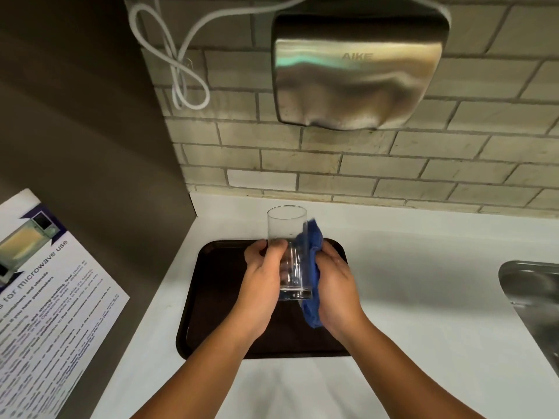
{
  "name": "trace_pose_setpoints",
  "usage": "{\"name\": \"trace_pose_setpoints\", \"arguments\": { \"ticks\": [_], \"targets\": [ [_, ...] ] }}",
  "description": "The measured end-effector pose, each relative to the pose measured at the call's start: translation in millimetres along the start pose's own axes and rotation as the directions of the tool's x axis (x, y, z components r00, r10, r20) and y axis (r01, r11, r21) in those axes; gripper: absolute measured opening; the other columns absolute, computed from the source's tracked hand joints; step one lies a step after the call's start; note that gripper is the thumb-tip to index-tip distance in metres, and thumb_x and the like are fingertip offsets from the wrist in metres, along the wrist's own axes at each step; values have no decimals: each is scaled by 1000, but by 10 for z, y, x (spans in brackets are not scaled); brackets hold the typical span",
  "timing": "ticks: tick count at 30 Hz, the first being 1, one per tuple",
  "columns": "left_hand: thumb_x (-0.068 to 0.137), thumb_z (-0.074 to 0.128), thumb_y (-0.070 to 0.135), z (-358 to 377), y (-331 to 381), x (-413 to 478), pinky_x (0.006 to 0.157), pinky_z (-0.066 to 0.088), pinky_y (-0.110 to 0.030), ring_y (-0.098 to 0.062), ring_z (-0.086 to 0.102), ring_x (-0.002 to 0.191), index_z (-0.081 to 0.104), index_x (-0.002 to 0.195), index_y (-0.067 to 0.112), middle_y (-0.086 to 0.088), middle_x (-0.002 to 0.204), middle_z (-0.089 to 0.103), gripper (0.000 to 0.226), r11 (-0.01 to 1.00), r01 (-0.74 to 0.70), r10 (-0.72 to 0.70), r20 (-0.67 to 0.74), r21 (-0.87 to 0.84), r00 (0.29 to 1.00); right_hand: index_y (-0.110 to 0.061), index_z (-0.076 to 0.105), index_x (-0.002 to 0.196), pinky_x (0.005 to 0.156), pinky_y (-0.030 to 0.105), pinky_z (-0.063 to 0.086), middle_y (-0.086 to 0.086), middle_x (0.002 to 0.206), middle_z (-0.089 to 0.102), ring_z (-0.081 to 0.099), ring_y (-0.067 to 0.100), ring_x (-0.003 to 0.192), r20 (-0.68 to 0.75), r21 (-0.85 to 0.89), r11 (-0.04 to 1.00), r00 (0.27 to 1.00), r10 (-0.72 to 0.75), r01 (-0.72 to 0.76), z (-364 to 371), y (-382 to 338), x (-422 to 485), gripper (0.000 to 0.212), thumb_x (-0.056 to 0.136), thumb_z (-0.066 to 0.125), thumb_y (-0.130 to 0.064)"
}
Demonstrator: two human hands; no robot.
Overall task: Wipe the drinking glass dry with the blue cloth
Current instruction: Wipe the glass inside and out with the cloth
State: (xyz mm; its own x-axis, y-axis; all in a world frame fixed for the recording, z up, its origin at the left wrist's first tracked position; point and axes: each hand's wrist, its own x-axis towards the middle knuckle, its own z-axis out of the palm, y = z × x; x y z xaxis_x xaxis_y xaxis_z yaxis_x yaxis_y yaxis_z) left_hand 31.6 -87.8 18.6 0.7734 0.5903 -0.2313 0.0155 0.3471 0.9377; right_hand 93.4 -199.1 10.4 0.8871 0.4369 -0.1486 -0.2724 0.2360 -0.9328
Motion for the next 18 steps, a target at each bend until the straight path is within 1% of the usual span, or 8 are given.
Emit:
{"name": "trace_pose_setpoints", "arguments": {
  "ticks": [2, 4, 6, 9, 13, 14, 16, 18],
  "targets": [
    [72, 70, 69, 24, -8, -24, 72, 63, -23, -10, 83, 98, 49, 140, 28, -4, 112, 84, 82, 998, -46, 46, -2, 39, 999, 2, 72, 124, 95, 52, 54, 38, 116, 69, 68, 44, 107, 2, 136, 979, 988, 155, -154, 0, -27, -11, 29, 111, 48, -7],
    [76, 74, 69, 37, -3, -55, 69, 60, -14, -13, 80, 106, 48, 126, 32, -10, 128, 74, 67, 994, -83, 84, -11, 74, 996, 2, 72, 122, 91, 51, 56, 31, 111, 70, 69, 43, 102, 26, 176, 967, 983, 180, -181, 3, -45, -29, 27, 109, 50, -6],
    [84, 81, 70, 22, 21, -63, 72, 58, -8, -12, 76, 112, 46, 117, 36, -10, 134, 67, 59, 982, -117, 115, 22, 150, 993, -3, 76, 119, 86, 46, 62, 23, 105, 78, 76, 36, 96, 17, 155, 983, 995, 101, -103, 3, -62, -54, 26, 109, 52, -8],
    [84, 77, 74, -33, 102, -79, 73, 58, -9, 1, 78, 97, 50, 120, 36, -1, 124, 71, 59, 958, -156, 136, 99, 241, 986, -26, 82, 115, 80, 34, 67, 8, 101, 85, 82, 24, 92, -2, -24, 995, 995, -95, 95, -3, -85, -84, 31, 105, 53, -19],
    [89, 62, 74, -72, 188, -39, 89, 59, -25, -7, 81, 104, 68, 123, 36, 6, 114, 83, 51, 964, -113, 85, 123, 242, 989, -50, 64, 146, 113, 40, 54, -6, 141, 75, 70, 18, 132, 92, -171, 933, 948, -304, 315, -9, -37, -93, 51, 108, 45, -21],
    [90, 59, 74, -60, 212, -43, 94, 60, -30, -8, 81, 107, 69, 124, 37, 7, 116, 85, 51, 971, -74, 44, 135, 227, 990, -48, 60, 150, 116, 40, 51, -9, 147, 72, 67, 17, 137, 119, -180, 929, 945, -306, 323, -10, -27, -75, 52, 109, 45, -20],
    [85, 63, 79, -31, 224, -53, 102, 60, -38, -15, 80, 115, 69, 128, 34, 3, 121, 84, 62, 977, -26, -9, 164, 213, 986, -36, 58, 156, 108, 32, 58, -10, 139, 77, 72, 14, 130, 122, -163, 950, 961, -247, 265, -25, -55, -32, 50, 111, 44, -17],
    [80, 75, 82, -5, 219, -83, 95, 62, -30, -9, 81, 110, 74, 120, 38, 7, 117, 85, 59, 970, -52, 9, 179, 238, 984, -25, 70, 143, 96, 31, 65, 1, 123, 84, 78, 25, 120, 64, -82, 987, 989, -131, 136, -30, -115, 30, 40, 113, 47, -14]
  ]
}}
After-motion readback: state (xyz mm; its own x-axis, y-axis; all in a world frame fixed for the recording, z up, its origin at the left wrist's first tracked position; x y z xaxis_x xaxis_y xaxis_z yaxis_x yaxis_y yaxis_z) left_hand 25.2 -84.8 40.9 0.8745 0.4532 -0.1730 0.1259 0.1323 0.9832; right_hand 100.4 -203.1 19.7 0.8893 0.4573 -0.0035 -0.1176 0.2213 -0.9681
